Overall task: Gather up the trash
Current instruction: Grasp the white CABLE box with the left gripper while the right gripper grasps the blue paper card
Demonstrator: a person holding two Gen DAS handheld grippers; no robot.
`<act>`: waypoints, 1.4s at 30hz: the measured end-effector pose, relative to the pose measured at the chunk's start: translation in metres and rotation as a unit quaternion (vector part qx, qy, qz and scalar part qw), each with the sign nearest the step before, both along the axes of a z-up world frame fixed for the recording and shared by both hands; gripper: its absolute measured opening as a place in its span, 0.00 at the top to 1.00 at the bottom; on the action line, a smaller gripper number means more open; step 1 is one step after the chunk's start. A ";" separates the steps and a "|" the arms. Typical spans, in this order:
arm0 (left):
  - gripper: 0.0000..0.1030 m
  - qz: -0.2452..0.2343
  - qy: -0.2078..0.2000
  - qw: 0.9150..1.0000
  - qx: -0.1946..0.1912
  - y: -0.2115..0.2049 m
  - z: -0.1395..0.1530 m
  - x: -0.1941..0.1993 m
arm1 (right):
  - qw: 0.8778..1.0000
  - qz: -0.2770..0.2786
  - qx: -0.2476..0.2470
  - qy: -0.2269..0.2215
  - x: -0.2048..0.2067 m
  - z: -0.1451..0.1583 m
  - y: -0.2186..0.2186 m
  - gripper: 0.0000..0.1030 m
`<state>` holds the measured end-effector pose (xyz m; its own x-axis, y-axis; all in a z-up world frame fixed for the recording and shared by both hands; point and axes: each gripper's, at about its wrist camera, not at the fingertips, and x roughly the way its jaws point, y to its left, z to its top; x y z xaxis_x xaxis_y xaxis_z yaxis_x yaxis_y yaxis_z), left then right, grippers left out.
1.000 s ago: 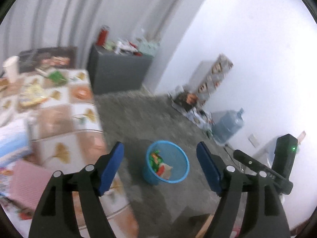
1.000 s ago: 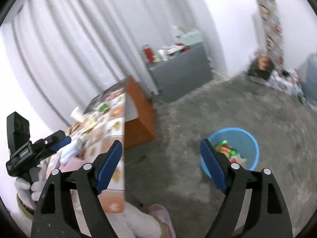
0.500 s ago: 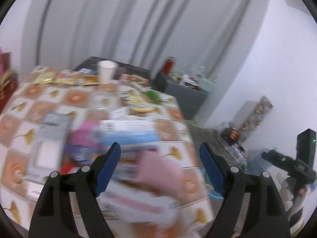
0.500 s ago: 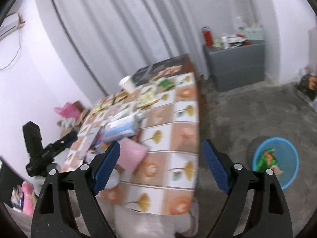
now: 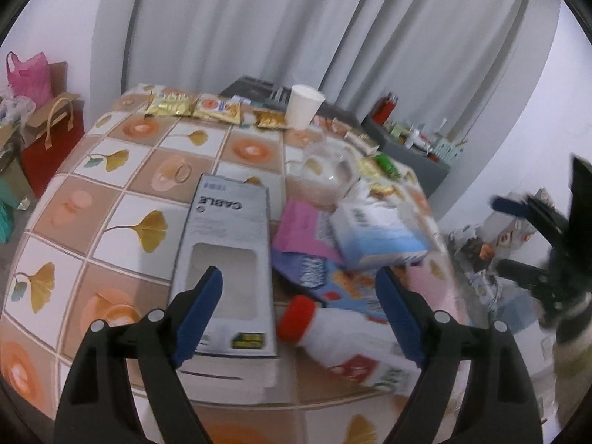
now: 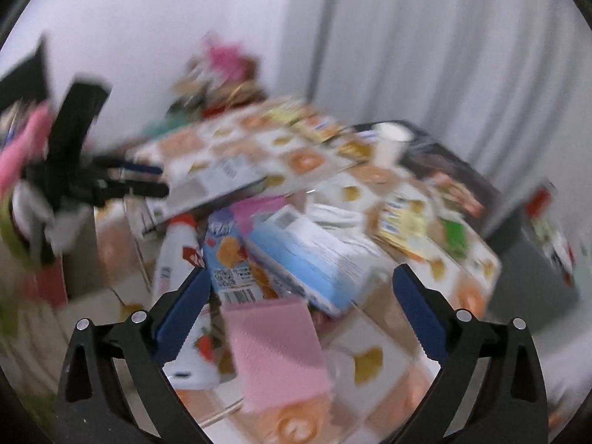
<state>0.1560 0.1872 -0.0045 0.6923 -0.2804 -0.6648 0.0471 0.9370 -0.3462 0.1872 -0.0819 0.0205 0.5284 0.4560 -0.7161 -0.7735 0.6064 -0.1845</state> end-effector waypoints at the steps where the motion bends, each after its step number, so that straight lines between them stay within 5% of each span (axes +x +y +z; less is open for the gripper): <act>1: 0.20 -0.001 0.007 1.000 0.003 0.003 -0.003 0.004 | 1.000 0.017 -0.014 0.009 0.009 -0.006 0.009 0.08; 11: 0.19 -0.021 0.074 0.997 0.004 0.020 -0.027 0.041 | 0.990 0.085 -0.096 0.065 0.076 -0.046 0.045 0.08; 17: 0.16 -0.037 0.081 0.995 0.053 0.009 -0.029 0.052 | 0.983 0.109 -0.125 0.085 0.090 -0.057 0.051 0.08; 26: 0.13 0.004 0.069 0.993 0.094 0.015 -0.021 0.048 | 0.979 0.126 -0.130 0.091 0.095 -0.057 0.058 0.08; 32: 0.12 -0.010 0.092 0.987 0.129 0.009 -0.032 0.053 | 0.977 0.135 -0.135 0.100 0.098 -0.060 0.064 0.08; 42: 0.12 -0.009 0.124 0.985 0.116 0.014 -0.050 0.064 | 0.973 0.143 -0.141 0.117 0.099 -0.067 0.076 0.08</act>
